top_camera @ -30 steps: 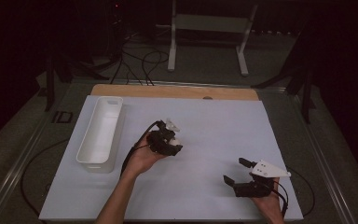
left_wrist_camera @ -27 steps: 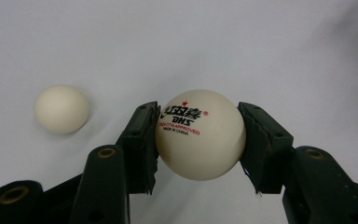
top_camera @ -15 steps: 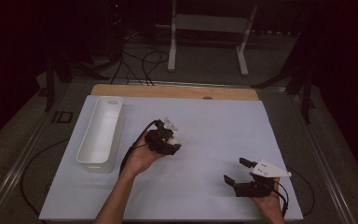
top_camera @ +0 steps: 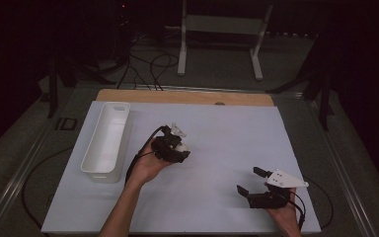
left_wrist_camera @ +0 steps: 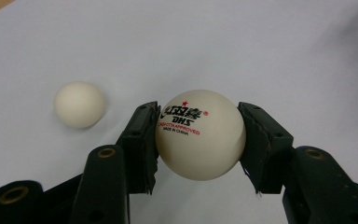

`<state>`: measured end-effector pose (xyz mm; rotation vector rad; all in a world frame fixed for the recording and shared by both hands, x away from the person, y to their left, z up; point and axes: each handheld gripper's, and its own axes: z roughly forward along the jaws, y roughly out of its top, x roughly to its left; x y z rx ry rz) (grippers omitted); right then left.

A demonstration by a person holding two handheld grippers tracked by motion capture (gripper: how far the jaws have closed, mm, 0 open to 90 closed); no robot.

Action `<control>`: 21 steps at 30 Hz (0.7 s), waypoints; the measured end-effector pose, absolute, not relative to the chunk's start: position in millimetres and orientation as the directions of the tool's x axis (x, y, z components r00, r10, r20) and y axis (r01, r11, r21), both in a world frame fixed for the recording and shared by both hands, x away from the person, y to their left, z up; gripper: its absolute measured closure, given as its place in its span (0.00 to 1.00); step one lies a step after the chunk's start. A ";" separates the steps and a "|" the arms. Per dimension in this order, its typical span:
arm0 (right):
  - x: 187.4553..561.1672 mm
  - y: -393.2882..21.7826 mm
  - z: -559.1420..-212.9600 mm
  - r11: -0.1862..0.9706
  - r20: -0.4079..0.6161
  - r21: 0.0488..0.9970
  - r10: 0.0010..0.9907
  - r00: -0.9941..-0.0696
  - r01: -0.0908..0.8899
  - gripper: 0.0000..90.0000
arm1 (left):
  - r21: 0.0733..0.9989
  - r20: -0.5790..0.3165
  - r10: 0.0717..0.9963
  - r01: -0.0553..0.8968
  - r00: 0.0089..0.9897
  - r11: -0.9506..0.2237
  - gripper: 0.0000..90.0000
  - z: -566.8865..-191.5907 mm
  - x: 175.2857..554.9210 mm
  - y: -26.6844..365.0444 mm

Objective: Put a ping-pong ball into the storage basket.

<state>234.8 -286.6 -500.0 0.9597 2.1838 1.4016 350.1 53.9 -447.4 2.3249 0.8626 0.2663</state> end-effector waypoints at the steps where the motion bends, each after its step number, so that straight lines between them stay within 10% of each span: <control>1: 234.8 -286.6 -500.0 0.272 0.050 0.899 0.714 -0.698 0.343 0.09 | 0.629 -0.030 0.644 0.515 0.764 -0.583 0.57 -447.4 350.1 53.9; 21: 234.8 -286.6 -500.0 0.272 0.050 0.899 0.715 -0.698 0.344 0.09 | 0.630 -0.034 0.661 0.530 0.750 -0.568 0.57 -445.6 352.9 62.2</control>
